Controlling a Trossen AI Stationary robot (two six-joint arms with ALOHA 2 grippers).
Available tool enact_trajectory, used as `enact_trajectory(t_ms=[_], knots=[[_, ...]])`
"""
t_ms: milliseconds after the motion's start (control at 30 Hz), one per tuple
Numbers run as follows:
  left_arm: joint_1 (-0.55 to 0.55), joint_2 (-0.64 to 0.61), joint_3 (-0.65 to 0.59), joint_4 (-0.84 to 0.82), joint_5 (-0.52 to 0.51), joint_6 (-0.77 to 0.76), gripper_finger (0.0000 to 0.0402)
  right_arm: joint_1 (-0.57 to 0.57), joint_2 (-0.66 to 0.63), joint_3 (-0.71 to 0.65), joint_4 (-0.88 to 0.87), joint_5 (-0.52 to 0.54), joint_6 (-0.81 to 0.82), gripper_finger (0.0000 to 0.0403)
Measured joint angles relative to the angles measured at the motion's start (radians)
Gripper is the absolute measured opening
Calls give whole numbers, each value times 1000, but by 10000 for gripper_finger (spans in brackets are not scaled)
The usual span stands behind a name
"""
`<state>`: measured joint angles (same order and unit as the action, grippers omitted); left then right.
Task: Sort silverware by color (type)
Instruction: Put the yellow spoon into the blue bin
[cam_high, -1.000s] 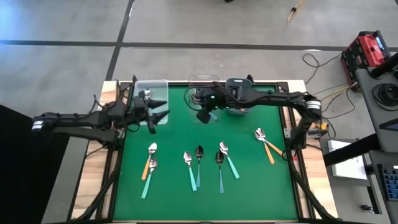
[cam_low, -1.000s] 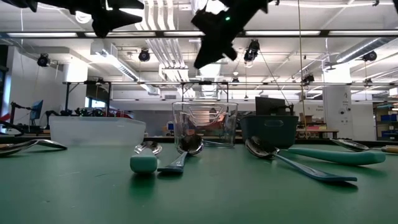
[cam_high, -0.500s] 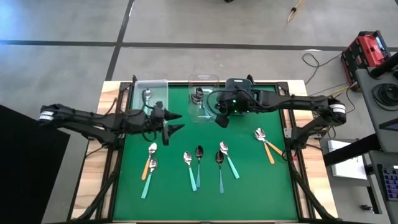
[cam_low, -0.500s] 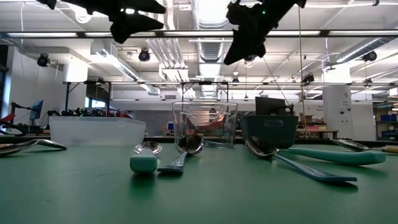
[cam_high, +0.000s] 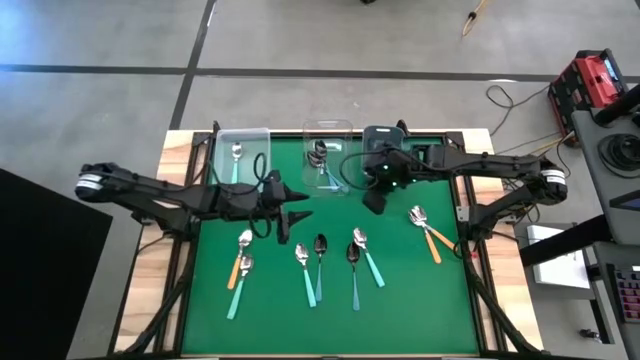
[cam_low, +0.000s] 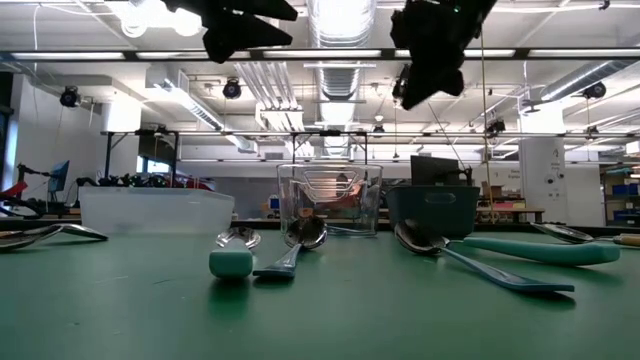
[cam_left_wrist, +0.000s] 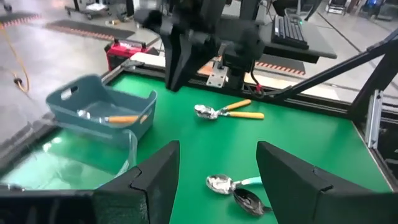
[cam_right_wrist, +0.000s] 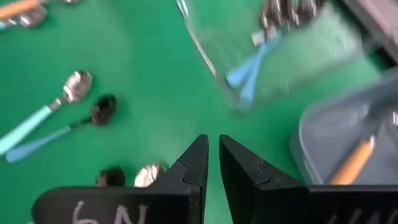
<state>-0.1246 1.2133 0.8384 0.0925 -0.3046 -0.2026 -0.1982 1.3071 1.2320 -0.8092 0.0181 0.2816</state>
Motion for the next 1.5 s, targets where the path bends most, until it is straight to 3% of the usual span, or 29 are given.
enact_trajectory(t_ms=[300,633,1033,1367,1500], knots=[[0,31,48,0,0,122,197,18,-2,-56,-184,0,87,31],[4,22,46,-2,-5,249,197,24,-38,-269,-286,-84,194,31],[18,22,50,-1,-202,322,197,25,-50,-447,-393,-105,311,31],[20,21,50,-5,-219,337,197,75,-50,-513,-390,-105,328,33],[20,21,50,-5,-220,337,197,87,-49,-525,-388,-116,348,56]])
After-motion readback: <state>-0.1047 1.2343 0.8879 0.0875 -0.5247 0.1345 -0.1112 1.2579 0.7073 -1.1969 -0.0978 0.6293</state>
